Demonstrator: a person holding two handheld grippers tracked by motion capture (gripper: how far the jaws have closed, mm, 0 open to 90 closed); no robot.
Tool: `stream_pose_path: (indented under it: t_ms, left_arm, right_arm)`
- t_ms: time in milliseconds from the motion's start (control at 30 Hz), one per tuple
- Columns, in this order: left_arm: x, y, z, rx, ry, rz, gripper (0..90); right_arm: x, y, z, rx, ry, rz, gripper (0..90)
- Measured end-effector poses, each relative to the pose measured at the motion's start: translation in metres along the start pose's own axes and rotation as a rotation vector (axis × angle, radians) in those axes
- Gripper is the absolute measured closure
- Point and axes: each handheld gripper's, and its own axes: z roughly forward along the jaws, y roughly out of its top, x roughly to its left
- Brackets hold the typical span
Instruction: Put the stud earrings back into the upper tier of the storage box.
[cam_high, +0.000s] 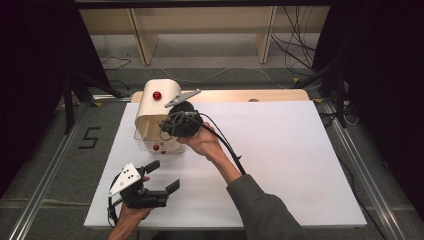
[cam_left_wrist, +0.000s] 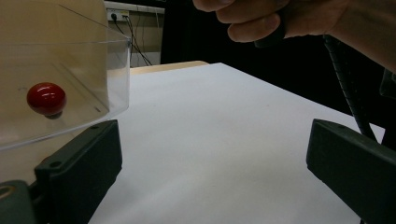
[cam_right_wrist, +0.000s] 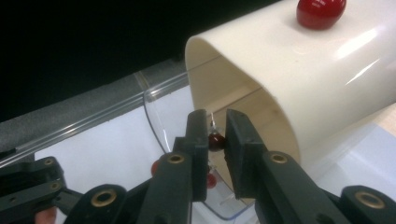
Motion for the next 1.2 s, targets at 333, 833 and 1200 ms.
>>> stream_pose_path:
  t_ms: [333,833,1200]
  left_arm:
    - [0.000,0.000,-0.001,0.002,0.001,0.004,3.1]
    - [0.000,0.000,0.000,0.006,0.002,0.007,3.1]
    - [0.001,-0.001,0.000,0.008,0.003,0.003,3.1]
  right_arm:
    - [-0.004,-0.003,0.009,0.038,0.018,0.033,71.6]
    - [-0.015,-0.019,-0.039,-0.032,0.003,0.058,53.3]
    - [-0.022,-0.055,-0.078,-0.079,-0.021,0.093,44.7]
